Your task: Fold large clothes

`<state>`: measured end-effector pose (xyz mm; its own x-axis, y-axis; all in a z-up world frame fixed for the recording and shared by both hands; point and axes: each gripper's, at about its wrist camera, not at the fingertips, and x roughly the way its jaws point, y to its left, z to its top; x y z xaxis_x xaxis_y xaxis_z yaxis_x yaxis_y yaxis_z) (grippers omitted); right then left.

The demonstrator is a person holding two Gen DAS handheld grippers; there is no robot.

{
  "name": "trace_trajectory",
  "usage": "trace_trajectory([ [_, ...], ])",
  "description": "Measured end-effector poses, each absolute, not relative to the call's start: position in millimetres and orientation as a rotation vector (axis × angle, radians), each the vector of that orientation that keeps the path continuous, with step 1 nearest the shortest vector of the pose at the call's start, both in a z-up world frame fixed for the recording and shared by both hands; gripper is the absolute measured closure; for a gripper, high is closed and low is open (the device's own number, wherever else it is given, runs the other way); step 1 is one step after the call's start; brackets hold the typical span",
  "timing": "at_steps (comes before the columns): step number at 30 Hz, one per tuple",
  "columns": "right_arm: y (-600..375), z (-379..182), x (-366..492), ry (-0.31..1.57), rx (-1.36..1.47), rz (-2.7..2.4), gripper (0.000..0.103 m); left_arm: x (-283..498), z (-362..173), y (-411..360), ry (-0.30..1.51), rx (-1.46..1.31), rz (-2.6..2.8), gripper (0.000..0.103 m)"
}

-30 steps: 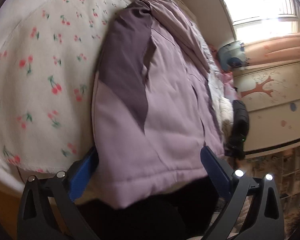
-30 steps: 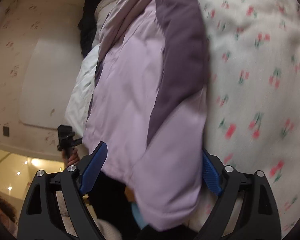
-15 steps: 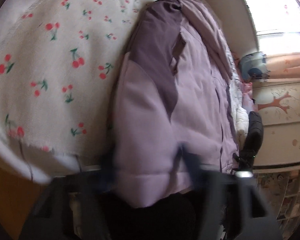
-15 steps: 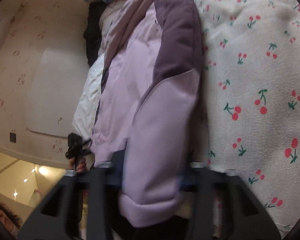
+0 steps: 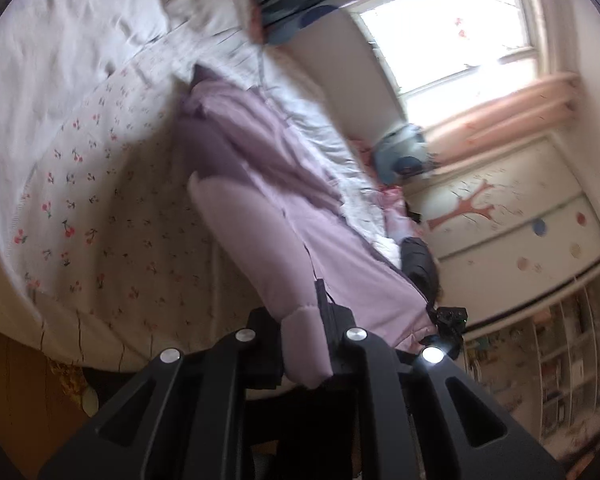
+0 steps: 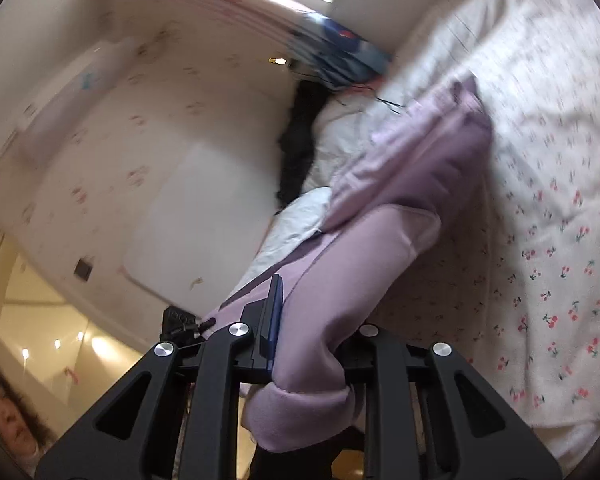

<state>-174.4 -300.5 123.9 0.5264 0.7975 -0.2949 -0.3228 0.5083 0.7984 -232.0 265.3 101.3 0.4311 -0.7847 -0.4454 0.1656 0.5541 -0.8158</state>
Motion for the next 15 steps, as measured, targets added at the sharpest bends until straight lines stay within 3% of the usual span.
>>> trace_trajectory([
  [4,-308.6,96.8,-216.4,0.875,0.715,0.751,0.081,-269.0,88.0,270.3,1.027,-0.681,-0.721,0.086],
  [6,-315.1,58.0,-231.0,1.012,0.701,0.716,0.072,-284.1,54.6,273.9,1.141,-0.605,-0.750,0.062],
  [9,-338.6,-12.0,-244.4,1.189,0.794,0.645,0.067,-292.3,-1.9,291.2,1.292,-0.579,-0.701,0.044],
  [10,-344.5,-21.9,-246.7,1.187,0.840,0.647,0.063,-290.6,-16.1,305.4,1.300,-0.631,-0.680,0.040],
  [12,-357.4,-32.4,-244.4,1.158,0.923,0.670,0.052,-285.1,-31.1,333.2,1.248,-0.753,-0.644,0.019],
  [14,-359.7,-38.2,-239.2,1.148,0.978,0.710,0.037,-278.1,-40.7,351.3,1.191,-0.831,-0.618,0.012],
  [15,-356.2,-40.1,-234.9,1.152,0.989,0.735,0.035,-271.3,-46.3,355.4,1.173,-0.885,-0.630,0.010],
])
